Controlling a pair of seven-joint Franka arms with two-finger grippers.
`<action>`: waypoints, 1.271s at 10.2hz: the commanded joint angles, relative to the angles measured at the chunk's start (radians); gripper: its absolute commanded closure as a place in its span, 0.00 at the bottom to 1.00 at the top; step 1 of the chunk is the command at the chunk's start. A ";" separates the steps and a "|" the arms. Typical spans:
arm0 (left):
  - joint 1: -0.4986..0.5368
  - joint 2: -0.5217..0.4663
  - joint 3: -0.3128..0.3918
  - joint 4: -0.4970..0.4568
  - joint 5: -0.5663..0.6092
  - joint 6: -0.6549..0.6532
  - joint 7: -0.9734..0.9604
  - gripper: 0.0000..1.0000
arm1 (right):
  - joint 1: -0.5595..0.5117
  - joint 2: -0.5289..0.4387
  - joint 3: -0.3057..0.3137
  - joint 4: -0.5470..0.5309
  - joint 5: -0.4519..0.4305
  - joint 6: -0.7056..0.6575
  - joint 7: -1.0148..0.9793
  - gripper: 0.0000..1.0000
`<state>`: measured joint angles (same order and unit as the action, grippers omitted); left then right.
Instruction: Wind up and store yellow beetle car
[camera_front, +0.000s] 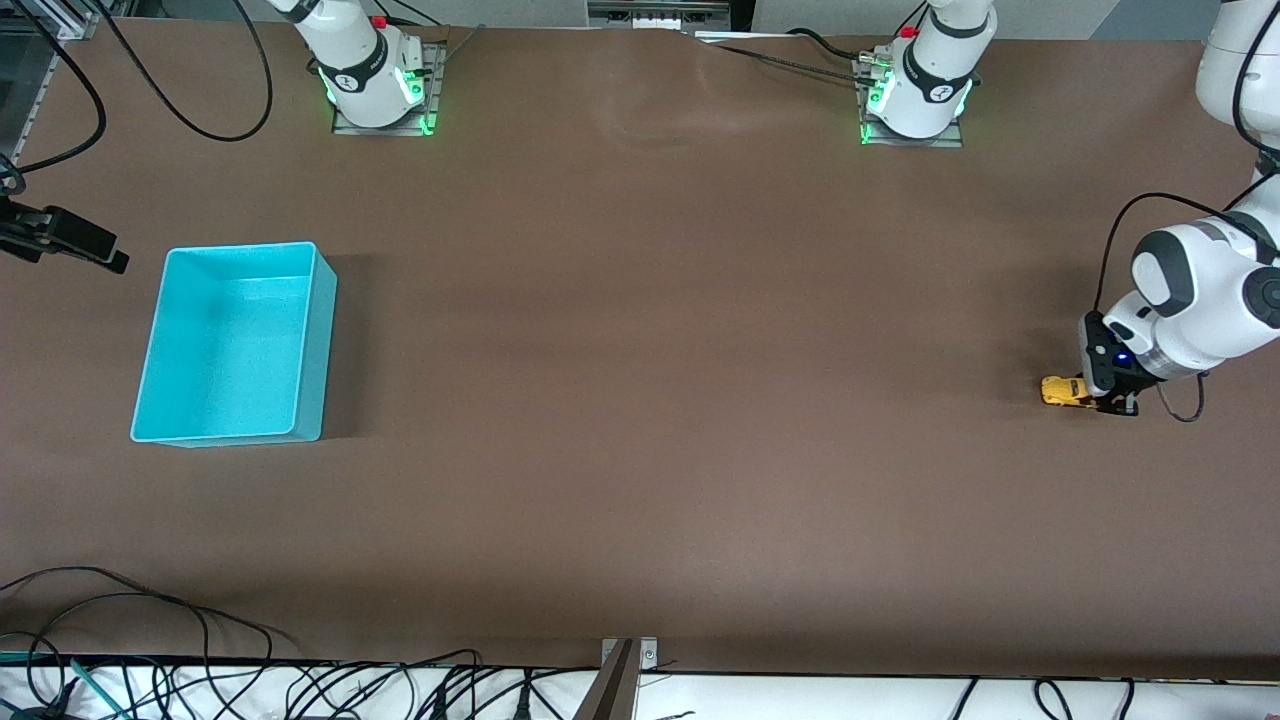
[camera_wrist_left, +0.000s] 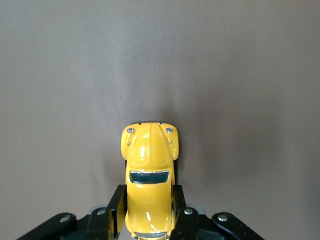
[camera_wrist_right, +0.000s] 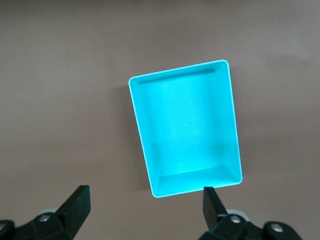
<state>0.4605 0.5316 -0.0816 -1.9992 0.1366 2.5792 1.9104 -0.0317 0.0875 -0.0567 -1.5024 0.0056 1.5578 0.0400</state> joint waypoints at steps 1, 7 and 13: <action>0.046 0.113 -0.003 0.039 0.023 0.035 0.036 0.89 | -0.004 -0.005 0.005 -0.001 -0.010 -0.009 0.014 0.00; 0.041 0.002 -0.078 0.179 0.003 -0.351 0.025 0.00 | -0.005 -0.005 0.005 -0.001 -0.010 -0.009 0.014 0.00; 0.011 0.001 -0.161 0.451 0.014 -0.692 -0.101 0.00 | -0.004 -0.005 0.005 -0.001 -0.010 -0.009 0.014 0.00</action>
<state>0.4875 0.5227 -0.2338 -1.6135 0.1365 1.9631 1.8695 -0.0322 0.0875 -0.0568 -1.5028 0.0055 1.5576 0.0404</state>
